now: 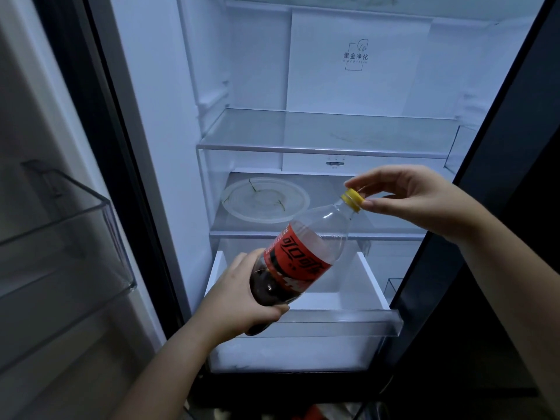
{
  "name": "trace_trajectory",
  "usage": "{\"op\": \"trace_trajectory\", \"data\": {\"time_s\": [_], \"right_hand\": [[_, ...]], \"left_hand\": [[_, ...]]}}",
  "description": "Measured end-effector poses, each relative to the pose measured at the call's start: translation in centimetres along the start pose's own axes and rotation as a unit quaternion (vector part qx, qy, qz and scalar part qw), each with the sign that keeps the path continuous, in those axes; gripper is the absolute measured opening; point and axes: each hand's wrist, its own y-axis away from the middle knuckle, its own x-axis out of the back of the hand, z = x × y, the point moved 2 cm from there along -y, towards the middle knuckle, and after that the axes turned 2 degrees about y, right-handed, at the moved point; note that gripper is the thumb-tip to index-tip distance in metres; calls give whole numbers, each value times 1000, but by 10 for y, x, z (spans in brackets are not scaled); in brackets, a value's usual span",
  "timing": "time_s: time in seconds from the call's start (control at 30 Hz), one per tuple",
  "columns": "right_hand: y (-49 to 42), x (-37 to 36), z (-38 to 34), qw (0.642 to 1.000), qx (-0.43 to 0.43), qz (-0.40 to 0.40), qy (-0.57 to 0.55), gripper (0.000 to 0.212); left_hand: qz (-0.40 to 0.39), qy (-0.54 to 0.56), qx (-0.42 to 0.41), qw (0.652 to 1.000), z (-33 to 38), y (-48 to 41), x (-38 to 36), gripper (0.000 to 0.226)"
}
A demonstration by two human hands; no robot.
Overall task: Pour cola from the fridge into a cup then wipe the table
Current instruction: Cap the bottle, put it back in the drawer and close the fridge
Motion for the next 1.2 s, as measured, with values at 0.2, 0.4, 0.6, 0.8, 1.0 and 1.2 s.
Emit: {"op": "trace_trajectory", "data": {"time_s": [0.2, 0.4, 0.6, 0.8, 1.0, 1.2], "right_hand": [[-1, -6, 1, 998, -21, 26, 56, 30], [-2, -15, 3, 974, -34, 79, 210, 21], [-1, -22, -8, 969, 88, 60, 222, 33], [0, -26, -4, 968, 25, 102, 230, 29], [2, -33, -5, 931, 49, 207, 296, 36], [4, -32, -2, 962, 114, 132, 209, 26]], "left_hand": [[2, -2, -1, 1000, 0, 0, 0, 76], [-3, 2, -2, 1000, -2, 0, 0, 75], [-15, 46, -6, 999, -8, -2, 1, 72], [-10, 29, -14, 999, -9, -1, 0, 77], [-6, 38, -18, 999, -9, 0, -1, 76], [-25, 60, -7, 998, -12, -1, -1, 75]]}}
